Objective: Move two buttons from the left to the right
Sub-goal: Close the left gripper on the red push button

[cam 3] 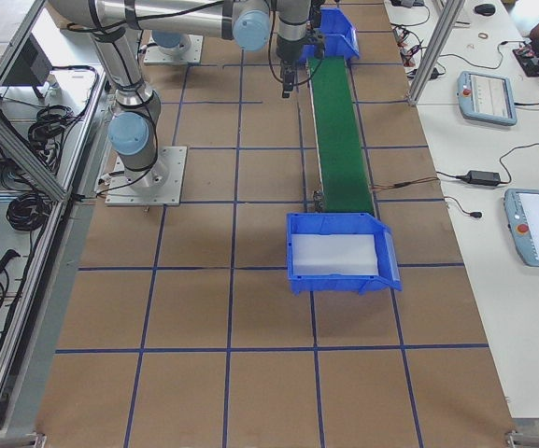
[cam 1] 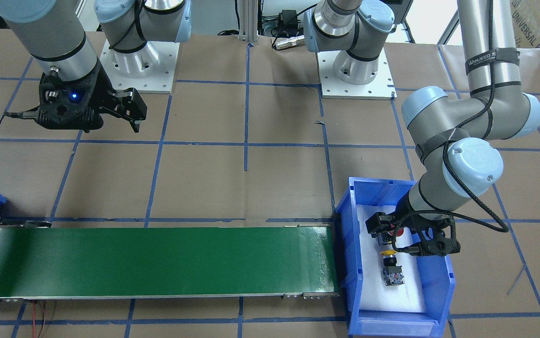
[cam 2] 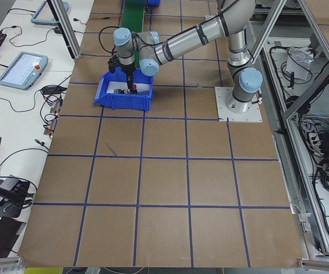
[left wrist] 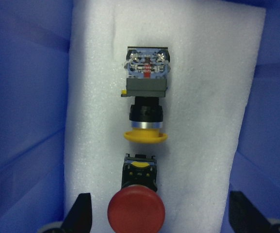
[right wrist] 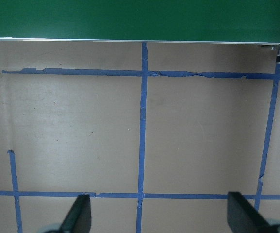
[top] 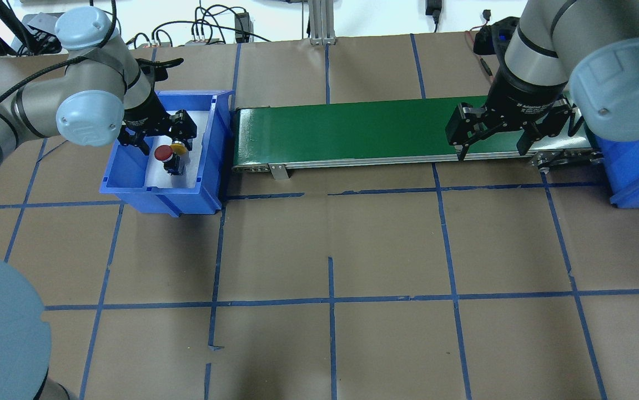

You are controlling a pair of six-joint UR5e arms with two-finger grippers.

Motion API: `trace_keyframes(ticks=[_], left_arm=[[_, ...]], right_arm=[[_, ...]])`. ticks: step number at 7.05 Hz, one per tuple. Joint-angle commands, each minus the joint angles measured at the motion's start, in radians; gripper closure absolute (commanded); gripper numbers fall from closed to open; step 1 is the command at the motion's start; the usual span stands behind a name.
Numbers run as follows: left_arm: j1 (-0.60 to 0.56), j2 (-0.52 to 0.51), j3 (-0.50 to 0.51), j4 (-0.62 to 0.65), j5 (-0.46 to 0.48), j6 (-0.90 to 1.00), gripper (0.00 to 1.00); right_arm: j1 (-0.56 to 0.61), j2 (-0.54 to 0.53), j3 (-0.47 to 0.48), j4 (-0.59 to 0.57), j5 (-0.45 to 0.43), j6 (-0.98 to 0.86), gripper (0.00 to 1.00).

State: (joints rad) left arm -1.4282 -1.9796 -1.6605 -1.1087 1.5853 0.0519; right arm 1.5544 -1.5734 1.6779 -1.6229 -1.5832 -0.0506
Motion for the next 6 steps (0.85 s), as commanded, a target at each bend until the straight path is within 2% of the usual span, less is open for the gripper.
trace_keyframes(ticks=[1, 2, 3, 4, 6], left_arm=[[0.000, 0.001, -0.021, 0.001, 0.004, 0.005, 0.18], [0.000, -0.001, -0.019, 0.001, 0.004, 0.003, 0.49], [0.000, 0.001, -0.021, 0.001, 0.005, 0.006, 0.66], [0.002, 0.001, -0.012, 0.001, 0.005, 0.011, 0.74], [0.002, 0.004, 0.027, 0.001, 0.005, 0.017, 0.75]], right_arm=[[-0.001, -0.002, -0.001, 0.000, 0.000, -0.002, 0.00], [-0.001, -0.002, -0.001, 0.000, 0.002, -0.002, 0.00], [-0.001, -0.002, -0.001, 0.000, 0.002, -0.002, 0.00], [-0.001, -0.002, -0.001, 0.000, 0.002, -0.002, 0.00], [-0.001, -0.004, -0.001, 0.000, 0.002, -0.002, 0.00]])
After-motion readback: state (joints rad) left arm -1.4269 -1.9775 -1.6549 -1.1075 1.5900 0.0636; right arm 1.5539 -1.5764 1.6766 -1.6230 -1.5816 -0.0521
